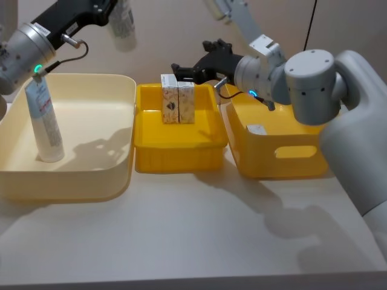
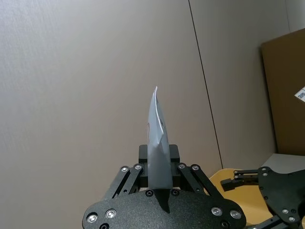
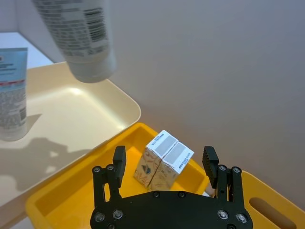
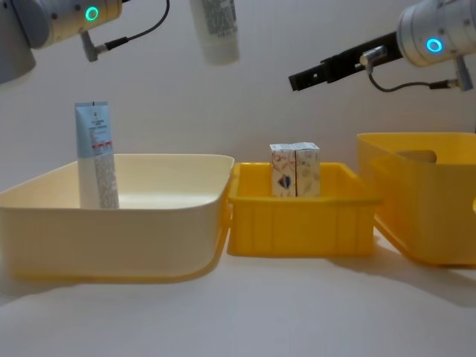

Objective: Bimanual collaborative sorting of washing and personal care products

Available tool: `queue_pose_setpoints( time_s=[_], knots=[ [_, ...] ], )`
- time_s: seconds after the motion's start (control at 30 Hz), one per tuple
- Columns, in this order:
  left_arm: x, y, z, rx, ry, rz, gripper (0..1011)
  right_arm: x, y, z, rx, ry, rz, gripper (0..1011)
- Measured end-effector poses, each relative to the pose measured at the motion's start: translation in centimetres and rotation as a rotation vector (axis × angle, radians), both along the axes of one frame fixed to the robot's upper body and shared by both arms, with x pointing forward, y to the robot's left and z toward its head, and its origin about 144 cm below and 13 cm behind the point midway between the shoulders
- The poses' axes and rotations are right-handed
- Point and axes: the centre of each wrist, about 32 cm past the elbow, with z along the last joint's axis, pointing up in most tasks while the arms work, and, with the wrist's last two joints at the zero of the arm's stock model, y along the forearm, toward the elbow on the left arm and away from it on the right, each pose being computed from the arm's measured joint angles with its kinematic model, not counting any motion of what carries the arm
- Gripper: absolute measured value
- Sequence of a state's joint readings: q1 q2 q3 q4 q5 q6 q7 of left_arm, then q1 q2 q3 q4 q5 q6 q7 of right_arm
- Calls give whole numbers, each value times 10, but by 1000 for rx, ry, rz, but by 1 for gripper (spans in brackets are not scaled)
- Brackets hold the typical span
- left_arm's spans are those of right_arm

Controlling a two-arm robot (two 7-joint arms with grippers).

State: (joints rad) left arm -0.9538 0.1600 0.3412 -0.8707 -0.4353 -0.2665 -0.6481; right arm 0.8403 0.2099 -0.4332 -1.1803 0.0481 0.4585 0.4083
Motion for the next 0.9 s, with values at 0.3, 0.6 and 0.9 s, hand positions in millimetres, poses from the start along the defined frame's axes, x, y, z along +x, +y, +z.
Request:
queue_pose_setpoints(
  time_s=[0.3, 0.6, 0.9],
  knots=[
    [1, -6, -2, 7, 21, -30, 240, 6, 7, 3, -95, -13, 119, 1001],
    [3, -12, -5, 9, 38, -53, 240, 13, 16, 7, -203, -47, 261, 1001],
    [4, -14, -7, 7, 49, -61, 240, 15, 23, 9, -265, -87, 328, 1001]
  ],
)
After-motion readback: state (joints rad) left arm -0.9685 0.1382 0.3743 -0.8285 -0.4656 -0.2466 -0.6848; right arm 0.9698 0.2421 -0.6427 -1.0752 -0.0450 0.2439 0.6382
